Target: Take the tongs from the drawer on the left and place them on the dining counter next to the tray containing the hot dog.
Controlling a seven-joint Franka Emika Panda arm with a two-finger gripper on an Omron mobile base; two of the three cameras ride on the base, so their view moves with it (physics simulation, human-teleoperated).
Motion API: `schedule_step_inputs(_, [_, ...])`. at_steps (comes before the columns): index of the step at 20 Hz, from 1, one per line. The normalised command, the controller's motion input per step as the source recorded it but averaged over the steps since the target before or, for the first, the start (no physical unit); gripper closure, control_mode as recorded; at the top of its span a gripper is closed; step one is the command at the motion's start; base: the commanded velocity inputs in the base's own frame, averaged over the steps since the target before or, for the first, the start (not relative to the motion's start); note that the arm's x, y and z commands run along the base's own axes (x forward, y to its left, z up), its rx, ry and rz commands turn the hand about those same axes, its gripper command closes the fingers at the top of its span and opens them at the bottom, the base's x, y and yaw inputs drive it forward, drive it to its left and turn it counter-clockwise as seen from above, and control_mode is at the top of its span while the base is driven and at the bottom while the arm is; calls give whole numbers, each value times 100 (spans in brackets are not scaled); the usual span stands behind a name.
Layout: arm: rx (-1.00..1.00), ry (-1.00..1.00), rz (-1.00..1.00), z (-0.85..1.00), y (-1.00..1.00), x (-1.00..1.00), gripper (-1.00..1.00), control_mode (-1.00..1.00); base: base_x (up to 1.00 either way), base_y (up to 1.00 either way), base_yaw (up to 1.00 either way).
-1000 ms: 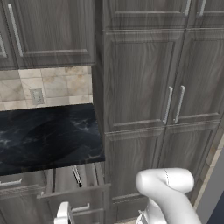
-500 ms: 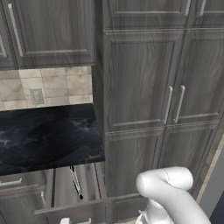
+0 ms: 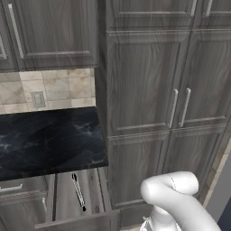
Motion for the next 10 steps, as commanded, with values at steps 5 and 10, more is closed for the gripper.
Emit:
schedule_step_inputs(5, [0, 0, 0, 0, 0, 0, 100, -100, 0, 0, 0])
schedule_step_inputs(10, [0, 0, 0, 0, 0, -2, -100, -100, 0, 0, 0])
